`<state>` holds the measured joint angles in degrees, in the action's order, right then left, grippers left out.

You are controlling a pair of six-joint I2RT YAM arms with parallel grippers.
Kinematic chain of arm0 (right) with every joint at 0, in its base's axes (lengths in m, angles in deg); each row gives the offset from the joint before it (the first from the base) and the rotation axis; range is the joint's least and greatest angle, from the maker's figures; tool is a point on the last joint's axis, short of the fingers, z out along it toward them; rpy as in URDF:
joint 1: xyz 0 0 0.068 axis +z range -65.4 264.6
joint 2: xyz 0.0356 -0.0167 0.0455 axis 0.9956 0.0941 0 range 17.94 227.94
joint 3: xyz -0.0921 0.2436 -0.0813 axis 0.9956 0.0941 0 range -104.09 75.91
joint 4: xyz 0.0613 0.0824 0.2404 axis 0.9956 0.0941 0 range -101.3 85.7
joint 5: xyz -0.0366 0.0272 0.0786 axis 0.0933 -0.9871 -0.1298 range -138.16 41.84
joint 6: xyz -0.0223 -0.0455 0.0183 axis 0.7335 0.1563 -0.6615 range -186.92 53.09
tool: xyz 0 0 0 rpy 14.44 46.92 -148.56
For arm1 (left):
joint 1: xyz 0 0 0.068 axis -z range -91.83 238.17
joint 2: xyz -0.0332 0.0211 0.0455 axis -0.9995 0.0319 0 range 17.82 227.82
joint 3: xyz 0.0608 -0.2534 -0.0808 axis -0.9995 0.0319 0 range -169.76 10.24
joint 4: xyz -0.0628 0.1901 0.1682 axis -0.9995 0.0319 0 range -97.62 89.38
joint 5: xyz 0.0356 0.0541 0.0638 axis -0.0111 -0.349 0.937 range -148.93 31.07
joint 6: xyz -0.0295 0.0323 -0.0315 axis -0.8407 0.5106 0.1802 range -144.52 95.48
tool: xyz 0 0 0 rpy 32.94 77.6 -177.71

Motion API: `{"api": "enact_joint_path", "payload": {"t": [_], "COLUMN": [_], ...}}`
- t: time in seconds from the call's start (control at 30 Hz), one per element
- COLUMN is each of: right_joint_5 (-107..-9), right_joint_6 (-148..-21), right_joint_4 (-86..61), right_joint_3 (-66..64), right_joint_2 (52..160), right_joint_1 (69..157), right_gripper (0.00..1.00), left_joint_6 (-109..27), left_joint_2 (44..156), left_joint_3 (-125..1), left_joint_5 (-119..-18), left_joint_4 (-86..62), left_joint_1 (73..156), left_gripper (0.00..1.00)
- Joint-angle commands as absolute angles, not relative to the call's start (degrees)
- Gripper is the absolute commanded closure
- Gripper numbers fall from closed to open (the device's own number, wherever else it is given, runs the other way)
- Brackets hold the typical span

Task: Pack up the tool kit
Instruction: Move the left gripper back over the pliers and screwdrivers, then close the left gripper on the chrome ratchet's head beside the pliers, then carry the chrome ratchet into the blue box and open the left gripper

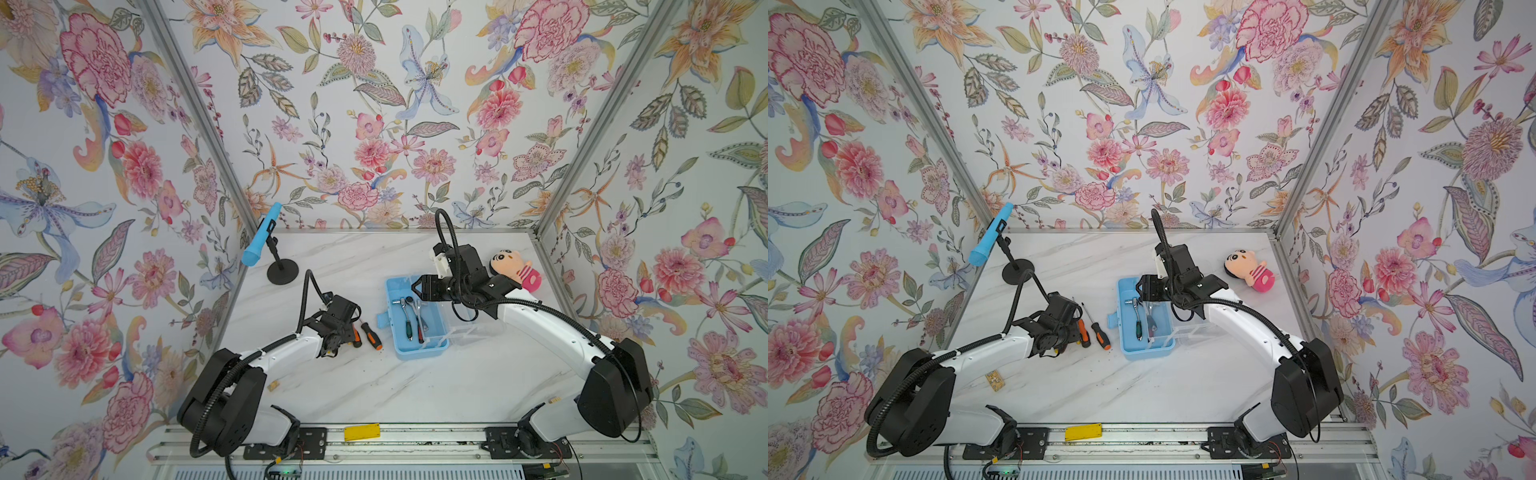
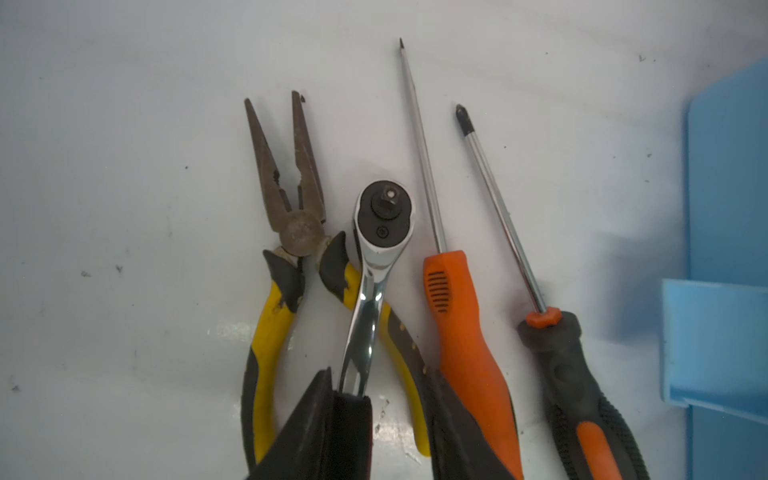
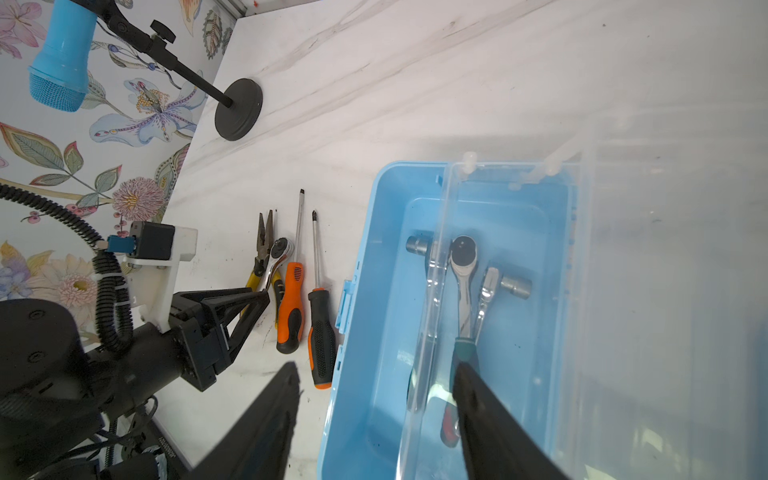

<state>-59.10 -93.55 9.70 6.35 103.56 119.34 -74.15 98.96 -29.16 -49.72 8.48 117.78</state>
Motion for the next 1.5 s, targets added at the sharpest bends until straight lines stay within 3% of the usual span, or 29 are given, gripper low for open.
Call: {"api": "enact_joint_path", "payload": {"t": [0.0,0.2,0.37,0.63,0.77,0.9,1.17,1.23,1.47], "right_joint_5": [-58.8,-59.5,-59.9,-59.8,-60.1,-59.9,-60.0,-59.9,-60.2], "right_joint_6": [-93.6,-94.0,-94.1,-93.9,-94.0,-93.9,-94.1,-94.1,-94.2], "right_joint_4": [10.1,9.9,9.8,9.7,9.6,9.6,9.4,9.4,9.0], "right_joint_3": [5.9,5.9,5.7,5.5,5.5,5.6,6.0,5.9,5.7], "right_joint_2": [104.7,106.2,107.1,107.7,108.0,108.3,108.3,108.3,108.8], "right_joint_1": [118.7,117.7,117.6,117.0,116.9,116.9,116.4,116.4,116.3], "right_gripper": [0.39,0.39,0.4,0.39,0.4,0.39,0.4,0.4,0.4], "left_joint_6": [-71.8,-71.3,-71.2,-70.8,-69.9,-68.8,-67.1,-67.1,-66.6], "left_joint_2": [101.0,104.3,106.4,109.0,110.7,111.4,112.9,112.0,108.5], "left_joint_3": [-29.5,-29.8,-29.9,-29.3,-30.2,-31.9,-35.9,-36.4,-37.7], "left_joint_5": [-50.1,-50.9,-51.8,-52.1,-51.8,-50.6,-50.5,-50.3,-49.4], "left_joint_4": [7.3,6.0,4.2,2.7,2.9,3.1,5.4,6.4,9.5], "left_joint_1": [116.5,115.9,115.8,115.1,114.2,113.5,113.0,112.8,112.9], "left_gripper": [0.61,0.66,0.81,0.84,0.67,0.63,0.86,1.0,1.0]}}
